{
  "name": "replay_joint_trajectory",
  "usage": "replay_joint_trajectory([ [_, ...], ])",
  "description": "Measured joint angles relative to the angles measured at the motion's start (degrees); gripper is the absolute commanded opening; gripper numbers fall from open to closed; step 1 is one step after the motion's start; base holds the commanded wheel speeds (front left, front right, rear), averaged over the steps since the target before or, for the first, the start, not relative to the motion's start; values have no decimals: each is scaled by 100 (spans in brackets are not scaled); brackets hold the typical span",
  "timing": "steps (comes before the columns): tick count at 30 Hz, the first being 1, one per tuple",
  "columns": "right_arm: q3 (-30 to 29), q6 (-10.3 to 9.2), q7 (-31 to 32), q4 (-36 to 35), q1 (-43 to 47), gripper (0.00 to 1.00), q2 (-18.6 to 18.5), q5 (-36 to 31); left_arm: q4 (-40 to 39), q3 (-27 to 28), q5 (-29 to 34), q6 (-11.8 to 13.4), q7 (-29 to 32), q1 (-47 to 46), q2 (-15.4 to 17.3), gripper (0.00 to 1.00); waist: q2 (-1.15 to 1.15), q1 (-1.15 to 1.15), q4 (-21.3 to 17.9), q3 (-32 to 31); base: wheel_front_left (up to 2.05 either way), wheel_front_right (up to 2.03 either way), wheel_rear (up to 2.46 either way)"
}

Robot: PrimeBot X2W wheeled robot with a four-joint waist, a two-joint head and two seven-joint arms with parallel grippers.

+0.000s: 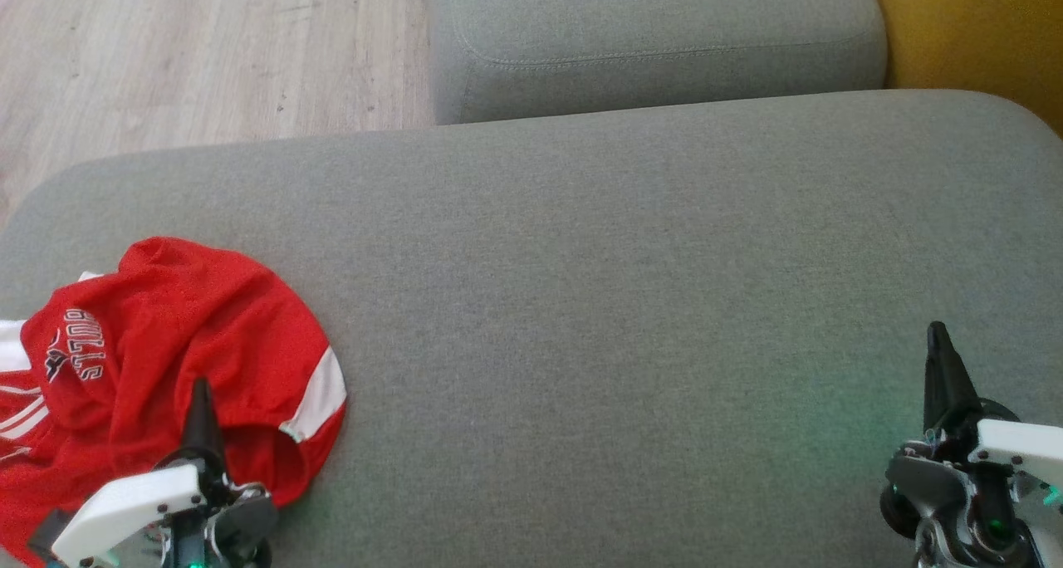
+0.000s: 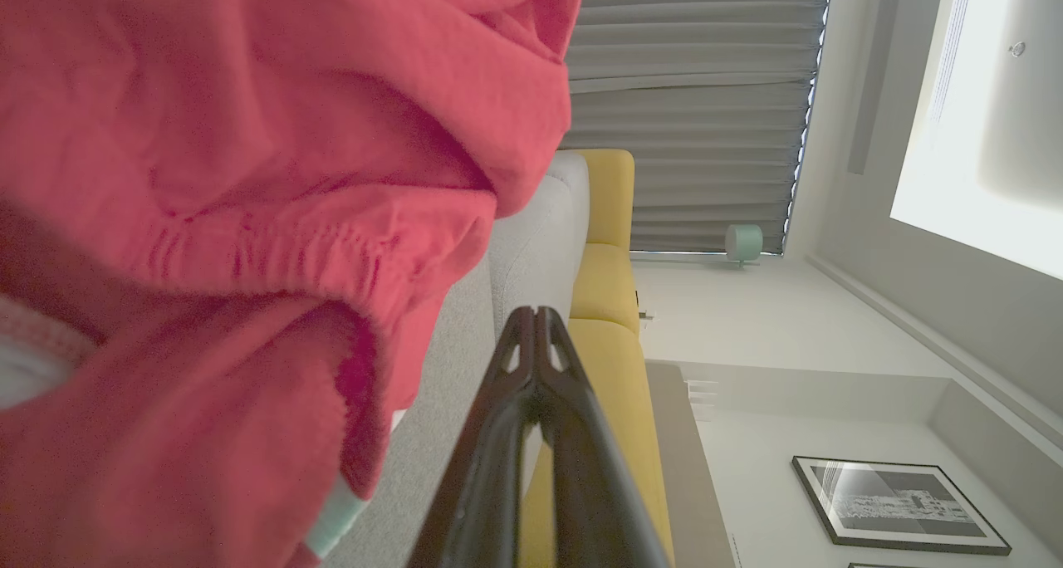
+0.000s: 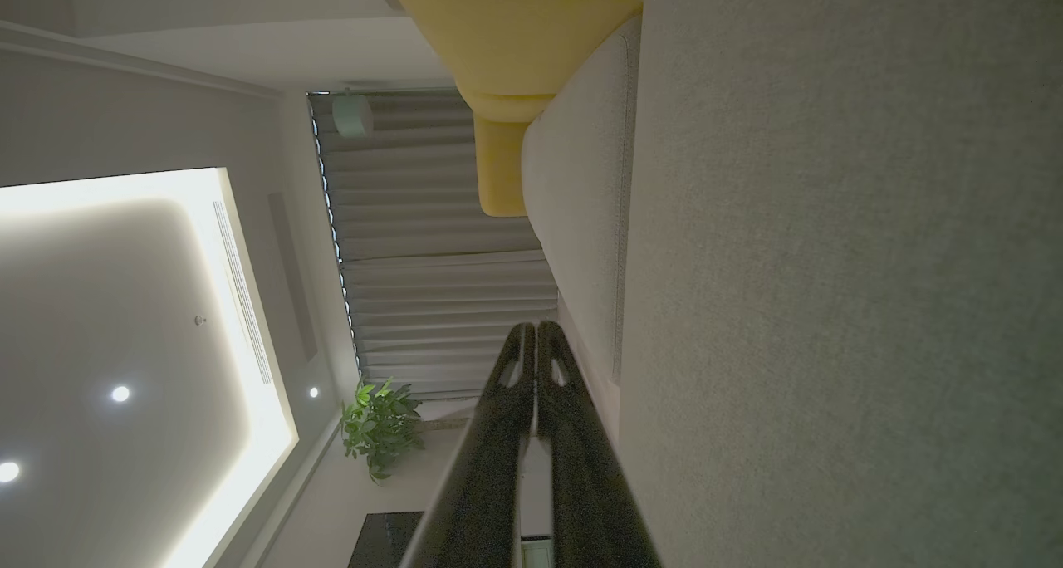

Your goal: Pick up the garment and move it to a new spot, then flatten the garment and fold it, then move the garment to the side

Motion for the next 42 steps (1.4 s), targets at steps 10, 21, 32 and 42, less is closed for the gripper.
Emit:
replay_joint_trajectory([
  [10, 0, 0, 0, 0, 0, 0, 0, 0, 0, 0, 0, 0, 0, 0, 0, 0, 0, 0, 0, 0, 0, 0, 0],
  [21, 0, 0, 0, 0, 0, 0, 0, 0, 0, 0, 0, 0, 0, 0, 0, 0, 0, 0, 0, 0, 0, 0, 0],
  [32, 9, -18, 0, 107, 37, 100, 5, 0, 113, -14, -2, 4, -7, 29, -4, 100, 0, 0, 0, 0, 0, 0, 0],
  [42, 123, -19, -68, 336, 366, 100, 59, -127, 313, -98, 192, 5, -111, 353, -49, 100, 0, 0, 4, -37, 0, 0, 0],
])
